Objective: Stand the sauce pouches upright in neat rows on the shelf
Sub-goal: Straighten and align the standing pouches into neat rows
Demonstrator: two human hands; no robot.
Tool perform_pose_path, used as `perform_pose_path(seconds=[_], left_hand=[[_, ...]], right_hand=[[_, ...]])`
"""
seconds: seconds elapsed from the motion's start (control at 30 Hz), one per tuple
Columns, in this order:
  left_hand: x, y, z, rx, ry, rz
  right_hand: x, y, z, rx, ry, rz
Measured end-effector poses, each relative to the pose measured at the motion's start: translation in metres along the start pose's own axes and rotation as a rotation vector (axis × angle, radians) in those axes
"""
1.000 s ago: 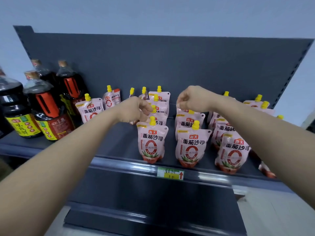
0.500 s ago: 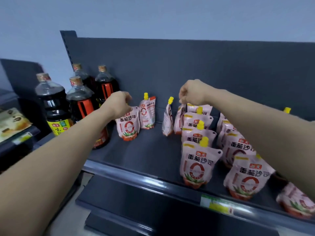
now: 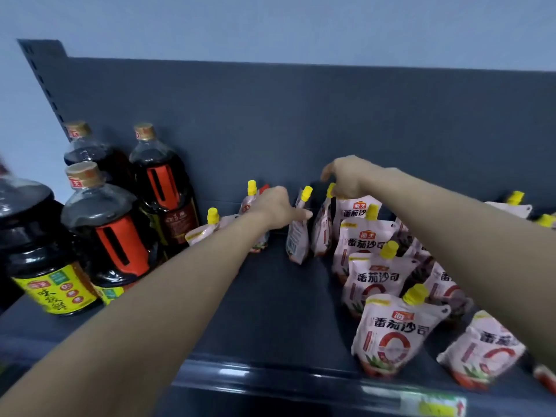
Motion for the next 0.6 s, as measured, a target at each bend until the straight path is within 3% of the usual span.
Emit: perform_pose_path(seconds=[0.2,0.6], left_hand=[[-0.019,0.011,0.016,0.037,-0.071,-0.053],[0.005,-0.022,0.029,0.106,0.095,-0.011]], right_hand=[[-0.015,0.000,0.013,0.054,-0.108,-0.102],[-0.034,-0.008,0.032,0.178,-0.160,-0.099]])
Point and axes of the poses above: each hand's wrist, its own z-axis towards the middle knuckle, its own x-axis out of the back of the hand, y = z × x, the point moved 10 cm from there along z, towards the middle knuckle, and after that the axes turned 2 degrees about z, right-handed, at the moved point
